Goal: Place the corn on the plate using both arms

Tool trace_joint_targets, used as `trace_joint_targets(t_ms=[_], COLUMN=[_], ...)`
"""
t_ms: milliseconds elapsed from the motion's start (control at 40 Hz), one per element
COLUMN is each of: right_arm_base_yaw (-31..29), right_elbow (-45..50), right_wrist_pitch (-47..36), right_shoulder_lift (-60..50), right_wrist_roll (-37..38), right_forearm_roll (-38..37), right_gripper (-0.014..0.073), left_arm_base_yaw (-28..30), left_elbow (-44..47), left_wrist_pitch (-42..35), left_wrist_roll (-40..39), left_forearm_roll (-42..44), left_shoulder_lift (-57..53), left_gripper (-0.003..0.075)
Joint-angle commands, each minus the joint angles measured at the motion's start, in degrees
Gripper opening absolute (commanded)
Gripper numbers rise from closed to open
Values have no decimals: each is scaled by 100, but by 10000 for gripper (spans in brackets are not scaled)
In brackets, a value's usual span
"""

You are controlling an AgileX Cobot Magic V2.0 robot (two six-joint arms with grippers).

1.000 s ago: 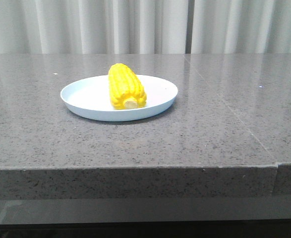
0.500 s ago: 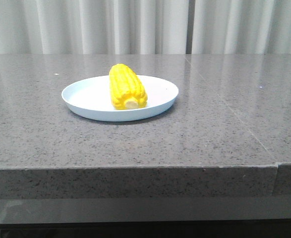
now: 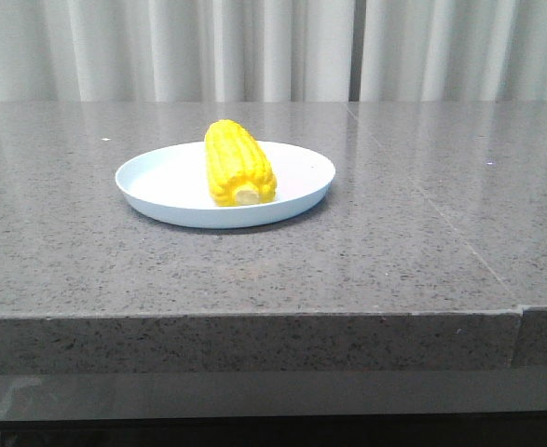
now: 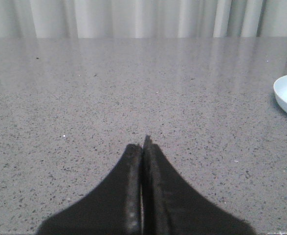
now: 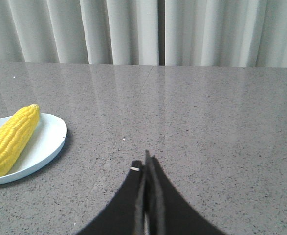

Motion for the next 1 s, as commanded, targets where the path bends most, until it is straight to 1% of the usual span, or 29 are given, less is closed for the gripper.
trace_joint_targets(t_ms=[0,75,125,975], right_arm_base_yaw=[-32,-32,-32,-32], right_elbow=[-141,-141,-141,-141], right_wrist_pitch=[-453,-453,-453,-458], right_shoulder_lift=[58,58,58,58], right_wrist_roll=[-53,-53,-53,-53], right_forearm_roll=[-78,-78,-78,-78], right_gripper=[-90,-90,-90,-90], left_arm_base_yaw=[11,11,11,11], left_elbow=[143,353,336,336], left_wrist_pitch=[-960,-1251,-1085,-1117], left_wrist_roll=[-26,-26,-26,-26], left_forearm_roll=[-81,-192,-192,-192], left_shoulder_lift=[-122,-122,-122,-122], left_gripper=[-20,-20,-20,-20])
